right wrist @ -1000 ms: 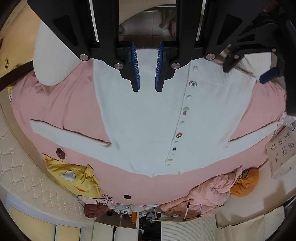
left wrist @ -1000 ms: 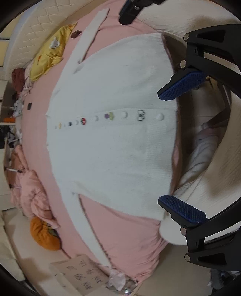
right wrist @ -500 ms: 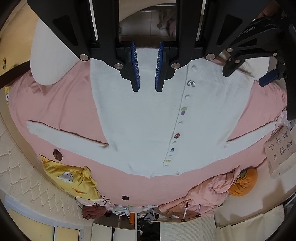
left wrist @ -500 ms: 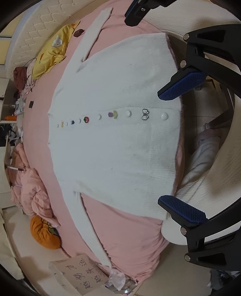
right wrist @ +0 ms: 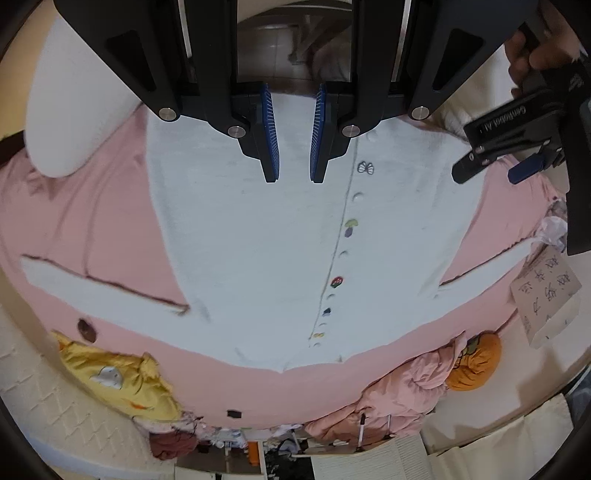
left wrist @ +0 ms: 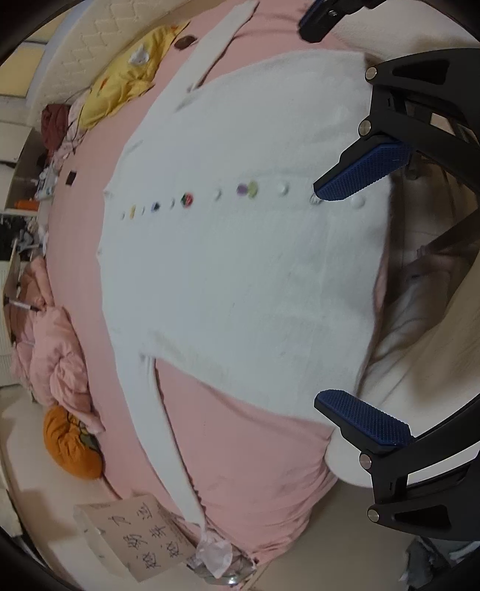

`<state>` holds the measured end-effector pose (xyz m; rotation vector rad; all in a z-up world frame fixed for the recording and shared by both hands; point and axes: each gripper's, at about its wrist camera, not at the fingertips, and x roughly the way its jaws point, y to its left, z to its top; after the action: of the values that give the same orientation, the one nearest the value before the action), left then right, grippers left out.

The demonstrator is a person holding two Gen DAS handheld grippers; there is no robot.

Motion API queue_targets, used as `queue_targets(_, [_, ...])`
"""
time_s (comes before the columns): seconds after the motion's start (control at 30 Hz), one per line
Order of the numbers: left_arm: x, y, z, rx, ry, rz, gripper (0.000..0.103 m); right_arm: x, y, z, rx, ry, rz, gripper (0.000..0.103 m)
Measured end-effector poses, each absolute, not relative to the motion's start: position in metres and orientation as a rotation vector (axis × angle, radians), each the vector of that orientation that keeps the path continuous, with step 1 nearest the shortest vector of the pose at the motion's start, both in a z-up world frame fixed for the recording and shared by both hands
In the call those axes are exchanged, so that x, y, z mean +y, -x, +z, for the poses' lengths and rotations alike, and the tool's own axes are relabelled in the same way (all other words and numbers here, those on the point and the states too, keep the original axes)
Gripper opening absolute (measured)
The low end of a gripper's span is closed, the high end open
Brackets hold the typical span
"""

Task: Fold clothes

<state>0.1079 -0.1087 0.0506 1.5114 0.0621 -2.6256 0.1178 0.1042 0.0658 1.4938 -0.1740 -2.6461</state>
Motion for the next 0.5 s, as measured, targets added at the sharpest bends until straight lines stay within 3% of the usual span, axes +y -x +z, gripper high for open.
queue_targets(0.2, [-0.168, -0.080, 0.049, 0.258, -1.427, -2.647, 0.103, 0.102, -0.104, 0.052, -0.202, -1.486, -2.560, 0.022])
queue_targets(0.27, [-0.206, -0.067, 0.049, 0.405, -1.375, -2.632, 0.103, 0.100, -0.101, 0.051, -0.190, -1.466, -2.550, 0.059])
queue_targets(0.3, [-0.226, -0.062, 0.047, 0.481, -1.344, -2.614, 0.103, 0.100, -0.100, 0.051, -0.211, -1.443, -2.540, 0.087])
queue_targets(0.33, [-0.248, -0.056, 0.044, 0.558, -1.315, -2.584, 0.103, 0.101, -0.099, 0.051, -0.246, -1.413, -2.529, 0.092])
queue_targets(0.5, [-0.352, -0.027, 0.024, 0.822, -1.175, -2.473, 0.103, 0.095, -0.088, 0.045, -0.230, -1.432, -2.534, 0.092])
